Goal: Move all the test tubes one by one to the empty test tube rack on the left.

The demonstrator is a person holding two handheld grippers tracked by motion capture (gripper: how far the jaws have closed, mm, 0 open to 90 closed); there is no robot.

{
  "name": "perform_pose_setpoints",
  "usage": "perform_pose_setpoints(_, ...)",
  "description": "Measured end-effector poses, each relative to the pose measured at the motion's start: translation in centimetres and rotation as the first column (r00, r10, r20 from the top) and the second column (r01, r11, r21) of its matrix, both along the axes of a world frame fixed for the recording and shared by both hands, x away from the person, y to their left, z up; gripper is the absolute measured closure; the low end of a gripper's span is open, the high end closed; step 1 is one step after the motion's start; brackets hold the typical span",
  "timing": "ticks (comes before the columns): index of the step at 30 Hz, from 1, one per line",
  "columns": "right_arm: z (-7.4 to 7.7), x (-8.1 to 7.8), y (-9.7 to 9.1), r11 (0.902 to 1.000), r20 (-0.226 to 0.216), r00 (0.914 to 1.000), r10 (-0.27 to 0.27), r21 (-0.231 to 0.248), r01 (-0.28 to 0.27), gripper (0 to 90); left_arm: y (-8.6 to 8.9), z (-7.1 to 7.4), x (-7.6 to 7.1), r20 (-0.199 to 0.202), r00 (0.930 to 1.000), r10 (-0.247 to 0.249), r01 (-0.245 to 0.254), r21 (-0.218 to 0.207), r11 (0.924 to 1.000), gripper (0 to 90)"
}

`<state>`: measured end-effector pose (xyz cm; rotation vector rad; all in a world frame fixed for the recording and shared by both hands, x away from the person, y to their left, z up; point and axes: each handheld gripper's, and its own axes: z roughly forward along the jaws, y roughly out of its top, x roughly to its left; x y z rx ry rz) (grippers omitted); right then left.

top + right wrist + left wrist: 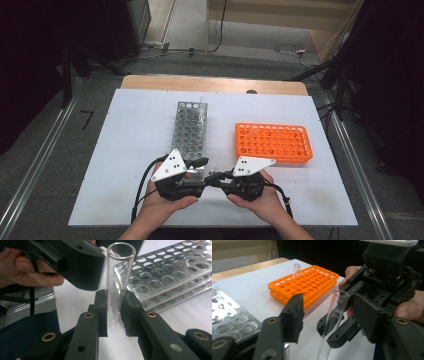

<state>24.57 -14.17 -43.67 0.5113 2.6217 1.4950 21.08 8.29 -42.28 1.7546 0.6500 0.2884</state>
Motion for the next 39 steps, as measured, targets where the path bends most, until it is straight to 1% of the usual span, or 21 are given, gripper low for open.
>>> perform_pose_setpoints(5,0.06,-0.30,0.40,0.9998,0.003,0.9998,0.019,-0.003,-0.019,73.4,-0.42,-0.11,-0.16,0.007,0.9997,-0.024,0.024,0.017,0.9996,56.8)
perform_pose_setpoints(11,0.09,-0.44,0.60,0.9997,-0.001,0.9997,0.025,-0.004,-0.025,73.4,-0.39,-0.15,-0.11,0.004,0.9995,-0.031,0.031,0.015,0.9994,65.4)
perform_pose_setpoints(16,0.06,-0.45,0.65,0.9997,-0.005,0.9997,0.024,-0.005,-0.024,73.4,-0.41,-0.20,-0.13,0.009,0.9992,-0.038,0.038,0.017,0.9992,72.1)
perform_pose_setpoints(27,0.00,-0.39,0.66,0.9998,-0.012,0.9997,0.021,0.000,-0.021,73.3,-0.38,-0.18,-0.23,0.031,0.9994,-0.019,0.018,0.032,0.9993,75.5)
perform_pose_setpoints(30,-0.01,-0.46,0.73,0.9998,0.000,0.9998,0.019,-0.004,-0.019,72.1,-0.34,-0.19,-0.18,0.032,0.9994,-0.011,0.010,0.031,0.9995,76.0)
perform_pose_setpoints(34,0.03,-0.47,0.76,0.9998,0.000,0.9998,0.018,-0.009,-0.018,64.8,-0.22,-0.22,0.09,0.029,0.9996,0.006,-0.007,0.019,0.9998,76.1)
perform_pose_setpoints(35,0.04,-0.46,0.72,0.9998,-0.002,0.9998,0.018,-0.009,-0.018,61.6,-0.14,-0.21,0.17,0.023,0.9997,0.009,-0.009,0.021,0.9997,76.1)
perform_pose_setpoints(37,0.13,-0.49,0.53,0.9997,0.010,0.9998,0.018,-0.017,-0.018,55.0,0.00,-0.24,0.32,0.019,0.9997,0.013,-0.013,0.014,0.9998,76.2)
perform_pose_setpoints(39,0.29,-0.48,0.14,0.9998,0.015,0.9998,0.012,-0.013,-0.012,47.3,0.17,-0.18,0.47,0.018,0.9996,0.020,-0.020,0.009,0.9998,76.2)
